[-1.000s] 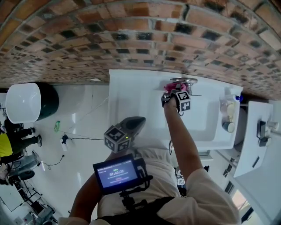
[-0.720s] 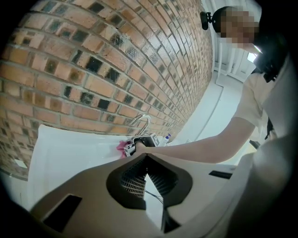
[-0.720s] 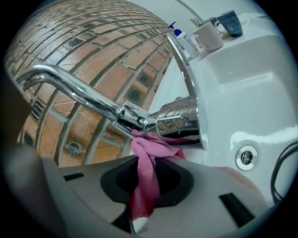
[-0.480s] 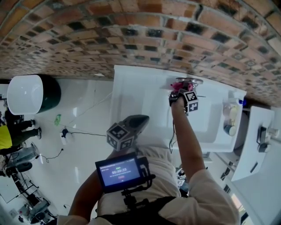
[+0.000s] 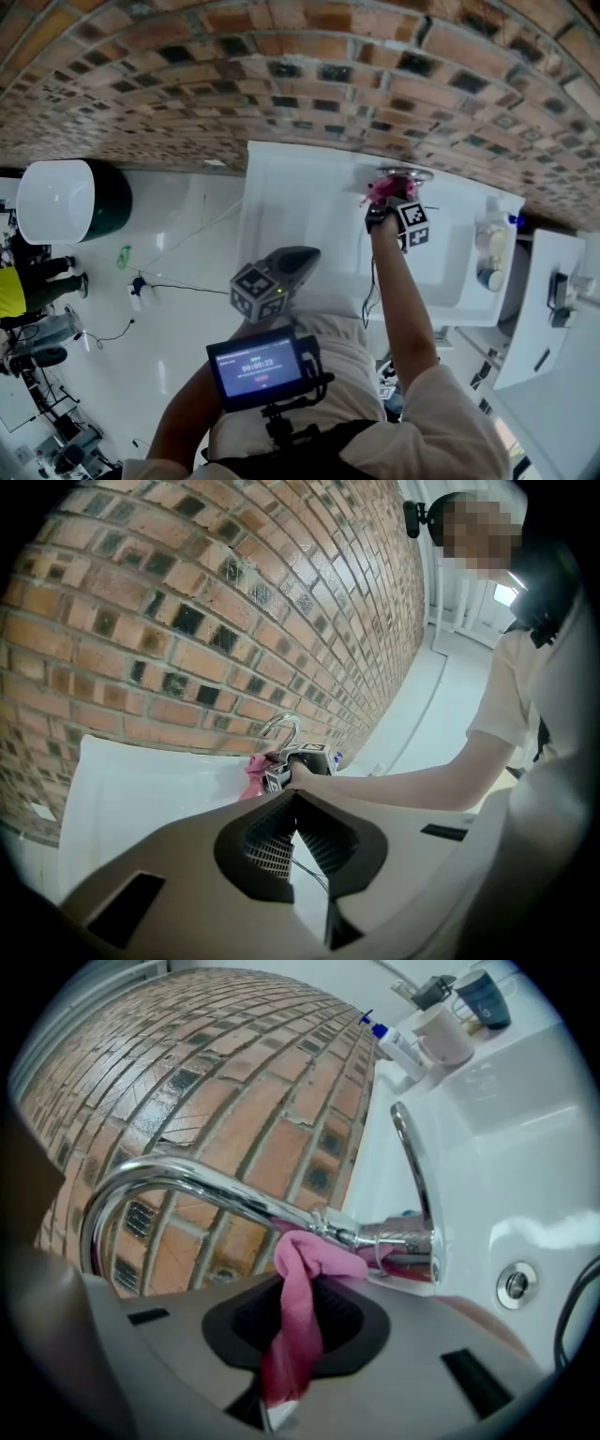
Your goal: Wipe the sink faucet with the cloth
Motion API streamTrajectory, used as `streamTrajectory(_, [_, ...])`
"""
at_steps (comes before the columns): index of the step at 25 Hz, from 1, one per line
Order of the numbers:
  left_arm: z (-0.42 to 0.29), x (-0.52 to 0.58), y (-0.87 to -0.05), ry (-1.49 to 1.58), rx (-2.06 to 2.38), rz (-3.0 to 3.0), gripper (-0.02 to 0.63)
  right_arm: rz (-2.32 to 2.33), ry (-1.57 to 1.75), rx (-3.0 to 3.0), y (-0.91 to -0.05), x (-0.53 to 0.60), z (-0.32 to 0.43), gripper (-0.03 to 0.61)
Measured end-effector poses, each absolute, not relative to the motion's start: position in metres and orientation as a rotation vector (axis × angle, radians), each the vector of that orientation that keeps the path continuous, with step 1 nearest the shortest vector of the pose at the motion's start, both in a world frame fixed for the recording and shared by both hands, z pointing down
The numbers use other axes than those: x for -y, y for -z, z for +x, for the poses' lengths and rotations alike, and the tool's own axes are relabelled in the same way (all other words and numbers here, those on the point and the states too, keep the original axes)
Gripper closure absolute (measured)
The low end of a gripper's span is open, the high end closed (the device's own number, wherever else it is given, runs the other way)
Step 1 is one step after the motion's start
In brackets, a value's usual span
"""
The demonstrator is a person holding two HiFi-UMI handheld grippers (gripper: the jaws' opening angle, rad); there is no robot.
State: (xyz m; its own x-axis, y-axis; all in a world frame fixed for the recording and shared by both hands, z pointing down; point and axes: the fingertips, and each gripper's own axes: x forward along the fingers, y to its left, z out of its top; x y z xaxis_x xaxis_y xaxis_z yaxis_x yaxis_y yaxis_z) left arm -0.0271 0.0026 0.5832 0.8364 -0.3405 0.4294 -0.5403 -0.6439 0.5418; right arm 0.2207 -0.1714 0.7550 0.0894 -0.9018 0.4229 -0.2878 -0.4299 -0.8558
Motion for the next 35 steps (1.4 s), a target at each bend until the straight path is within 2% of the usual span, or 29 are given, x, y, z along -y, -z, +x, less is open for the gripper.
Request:
streamTrajectory(8, [-0.028, -0.007, -0.581, -0.367, 0.642, 2.313, 0.614, -1.780, 1.344, -1.225, -0.754, 0.170, 0.224, 0.506])
streamTrajectory(18, [-0.030, -0.001, -0.576, -0.336, 0.645, 2.337, 0.614, -1.805, 1.260, -1.355, -0.710, 0.175, 0.228, 0.506])
streamTrajectory(28, [-0.037, 0.001, -0.569, -0.314, 0.603, 2.349, 0.614, -1.979, 0.966, -1.830, -0.649, 0.167, 0.216, 0.506])
streamTrajectory(35, [-0.031, -0.004, -0.564, -0.331, 0.542, 2.375, 0.614, -2.167, 0.623, -2.256, -0.633, 0.158, 0.202, 0.506])
